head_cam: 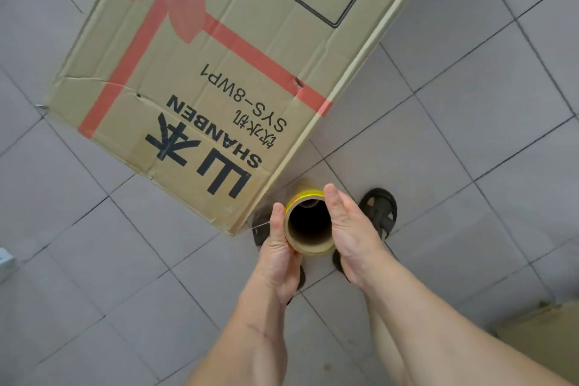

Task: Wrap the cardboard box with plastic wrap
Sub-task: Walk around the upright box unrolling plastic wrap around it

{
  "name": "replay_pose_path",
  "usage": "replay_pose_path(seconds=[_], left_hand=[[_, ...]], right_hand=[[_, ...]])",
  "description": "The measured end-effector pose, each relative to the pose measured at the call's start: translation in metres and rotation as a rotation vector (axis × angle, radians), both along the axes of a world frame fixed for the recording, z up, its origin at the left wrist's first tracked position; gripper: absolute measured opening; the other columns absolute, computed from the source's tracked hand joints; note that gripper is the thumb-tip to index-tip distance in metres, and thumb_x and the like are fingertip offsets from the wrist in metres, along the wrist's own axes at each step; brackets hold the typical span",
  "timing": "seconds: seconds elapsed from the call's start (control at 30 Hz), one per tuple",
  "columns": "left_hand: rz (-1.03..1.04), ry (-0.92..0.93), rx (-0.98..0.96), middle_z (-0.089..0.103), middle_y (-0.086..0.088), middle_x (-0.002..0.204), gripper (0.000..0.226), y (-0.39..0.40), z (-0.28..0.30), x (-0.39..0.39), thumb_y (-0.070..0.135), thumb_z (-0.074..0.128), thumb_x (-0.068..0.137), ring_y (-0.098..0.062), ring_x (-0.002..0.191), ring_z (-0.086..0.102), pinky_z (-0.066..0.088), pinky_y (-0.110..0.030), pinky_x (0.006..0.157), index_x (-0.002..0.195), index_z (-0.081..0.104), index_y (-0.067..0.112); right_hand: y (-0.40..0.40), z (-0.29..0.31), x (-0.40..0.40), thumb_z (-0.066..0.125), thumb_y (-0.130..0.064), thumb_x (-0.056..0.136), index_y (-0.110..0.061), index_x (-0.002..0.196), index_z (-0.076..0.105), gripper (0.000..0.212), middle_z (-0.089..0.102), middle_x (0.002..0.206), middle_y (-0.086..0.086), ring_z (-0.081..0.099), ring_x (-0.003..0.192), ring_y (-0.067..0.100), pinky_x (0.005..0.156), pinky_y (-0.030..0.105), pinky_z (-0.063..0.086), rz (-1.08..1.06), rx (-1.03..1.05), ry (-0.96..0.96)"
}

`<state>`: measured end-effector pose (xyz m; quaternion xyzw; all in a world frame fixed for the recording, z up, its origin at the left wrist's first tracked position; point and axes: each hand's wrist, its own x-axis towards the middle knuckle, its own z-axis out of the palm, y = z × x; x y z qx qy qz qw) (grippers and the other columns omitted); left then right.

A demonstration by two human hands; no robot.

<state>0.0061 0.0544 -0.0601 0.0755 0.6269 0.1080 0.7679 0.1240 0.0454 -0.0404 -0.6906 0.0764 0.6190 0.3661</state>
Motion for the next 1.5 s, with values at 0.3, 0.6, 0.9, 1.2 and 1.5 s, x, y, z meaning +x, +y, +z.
replay_pose_path(seconds=[0.3,0.6,0.9,1.2,1.5], left_hand=[[0.033,-0.095,-0.006,0.067,-0.016,0.138,0.111,-0.002,-0.010,-0.005,0.088,0.074,0.055,-0.027,0.136,0.058,0.032,-0.051,0.123,0.134,0.069,0.010],[0.233,-0.157,-0.056,0.074,-0.012,0.127,0.111,0.005,-0.009,0.037,0.092,0.064,0.054,-0.021,0.112,0.074,0.058,-0.037,0.090,0.134,0.065,0.015],[0.149,-0.033,0.151,0.074,-0.005,0.128,0.120,0.007,-0.008,0.038,0.095,0.069,0.048,-0.019,0.126,0.066,0.046,-0.042,0.110,0.138,0.063,0.016],[0.247,0.004,0.106,0.072,-0.011,0.131,0.111,0.005,0.004,0.068,0.093,0.062,0.057,-0.024,0.127,0.066,0.049,-0.045,0.110,0.134,0.066,0.013],[0.211,0.052,0.166,0.077,-0.006,0.121,0.079,0.014,0.004,0.100,0.082,0.055,0.080,-0.020,0.124,0.067,0.047,-0.042,0.111,0.119,0.074,0.016]], right_hand=[[0.007,0.001,0.005,0.060,-0.080,0.070,-0.035,0.120,0.064,0.068,0.070,0.118,-0.011,0.061,0.118,0.012,0.109,0.044,0.041,0.047,-0.085,0.078],[0.056,0.002,0.032,0.053,-0.065,0.090,-0.019,0.102,0.070,0.051,0.071,0.095,-0.002,0.063,0.092,0.017,0.087,0.038,0.050,0.382,-0.137,-0.384],[0.035,-0.004,0.046,0.058,-0.069,0.083,-0.024,0.119,0.065,0.058,0.072,0.113,-0.001,0.063,0.114,0.017,0.107,0.044,0.043,0.295,-0.032,-0.041],[0.044,0.005,0.066,0.055,-0.057,0.093,-0.020,0.125,0.063,0.050,0.070,0.119,0.001,0.063,0.112,0.012,0.093,0.028,0.048,0.383,0.022,-0.132],[0.038,-0.004,0.098,0.053,-0.059,0.094,-0.024,0.129,0.060,0.050,0.068,0.125,-0.006,0.060,0.118,0.009,0.105,0.031,0.043,0.298,0.062,-0.090]])
